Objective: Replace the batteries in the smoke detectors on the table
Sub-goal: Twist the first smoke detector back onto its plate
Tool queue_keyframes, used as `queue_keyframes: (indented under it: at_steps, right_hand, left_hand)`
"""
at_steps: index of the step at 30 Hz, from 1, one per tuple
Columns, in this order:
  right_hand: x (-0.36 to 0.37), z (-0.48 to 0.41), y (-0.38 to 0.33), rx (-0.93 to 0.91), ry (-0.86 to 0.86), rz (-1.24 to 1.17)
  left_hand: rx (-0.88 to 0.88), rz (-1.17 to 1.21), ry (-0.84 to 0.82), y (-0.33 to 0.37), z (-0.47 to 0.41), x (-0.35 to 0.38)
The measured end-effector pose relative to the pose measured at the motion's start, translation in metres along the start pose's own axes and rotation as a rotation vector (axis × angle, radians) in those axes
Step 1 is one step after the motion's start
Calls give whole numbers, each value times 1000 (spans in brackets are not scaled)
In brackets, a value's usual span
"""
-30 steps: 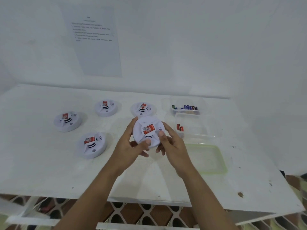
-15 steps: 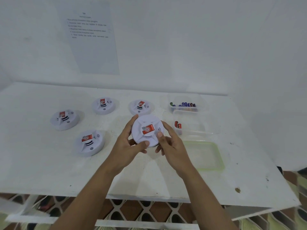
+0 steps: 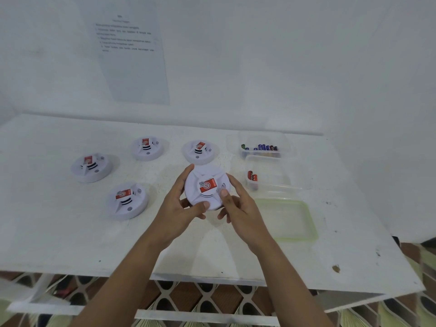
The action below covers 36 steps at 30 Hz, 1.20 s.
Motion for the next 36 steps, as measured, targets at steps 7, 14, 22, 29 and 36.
queue_keyframes:
  at_steps: [7, 14, 22, 29, 36]
  right_hand:
    - [5, 0, 2, 16, -12, 2]
    - [7, -2, 6, 11, -13, 1]
    - [7, -1, 6, 12, -19, 23]
    - [2, -3, 2, 7, -36, 40]
    - [5, -1, 3, 14, -46, 62]
  left_hand:
    - [-26, -3, 10, -3, 2, -4]
    - [-32, -1, 11, -3, 4, -7]
    - [-17, -4, -47, 1, 7, -14]
    - [-46, -39, -75, 2, 7, -27]
    - [-32, -72, -62, 2, 10, -31]
Point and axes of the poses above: each hand's wrist, its own z-axis away from the middle knuckle, its own x-axis out of the palm, y = z × x, the point moved 3 cm from there along -z, towards the middle knuckle, and after that the axes turned 14 degrees about -z, right-handed, at the moved point
